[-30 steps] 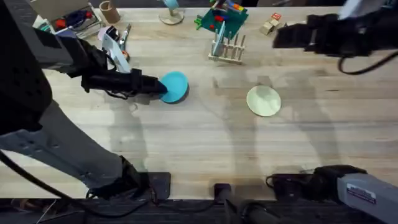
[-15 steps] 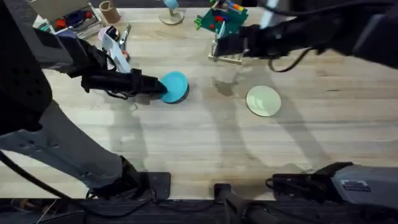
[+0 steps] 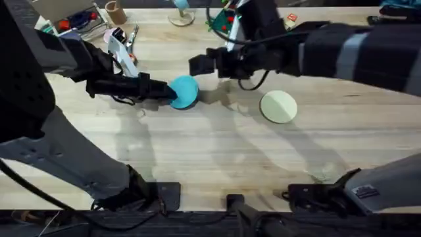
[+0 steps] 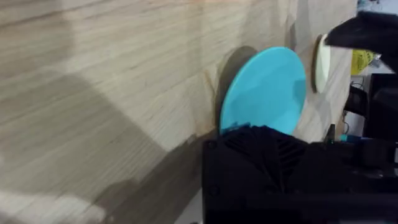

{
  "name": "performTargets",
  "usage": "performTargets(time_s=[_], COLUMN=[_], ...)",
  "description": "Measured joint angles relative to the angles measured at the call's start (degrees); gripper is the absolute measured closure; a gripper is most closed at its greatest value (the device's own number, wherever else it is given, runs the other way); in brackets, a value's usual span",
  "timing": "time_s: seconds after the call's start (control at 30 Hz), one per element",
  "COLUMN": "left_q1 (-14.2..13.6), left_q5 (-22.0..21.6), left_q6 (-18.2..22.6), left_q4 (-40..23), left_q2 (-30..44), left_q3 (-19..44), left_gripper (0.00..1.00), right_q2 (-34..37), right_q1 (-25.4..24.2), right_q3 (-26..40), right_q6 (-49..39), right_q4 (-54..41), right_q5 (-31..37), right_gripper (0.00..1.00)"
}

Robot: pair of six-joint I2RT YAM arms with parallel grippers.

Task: Pick up the plates from the table one by one and place each into a slot on the dish rack.

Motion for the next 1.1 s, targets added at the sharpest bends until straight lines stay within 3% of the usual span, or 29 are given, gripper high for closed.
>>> performTargets(time_s=[0.33,0.83,1.03,1.1], left_q1=[0.0,0.0,0.0,0.1], left_q5=[0.0,0.0,0.0,0.0], left_q6=[0.0,0.0,0.0,0.0], left_q4=[0.0,0.0,0.0,0.0], left_q2=[0.0,0.0,0.0,0.0], left_q3=[0.0,0.0,0.0,0.0], left_gripper=[0.961,0.961,0.961,0.961], right_q2=[5.7,8.4,8.4,8.4], right_q1=[5.9,6.6,7.3,7.4], right_q3=[0.0,0.0,0.0,0.0], right_q6=[10.1,18.9,19.6,19.7], right_q4=[6.5,10.0,10.4,10.1], right_q5=[0.0,0.0,0.0,0.5], right_gripper=[0.023,0.249,0.415,0.573])
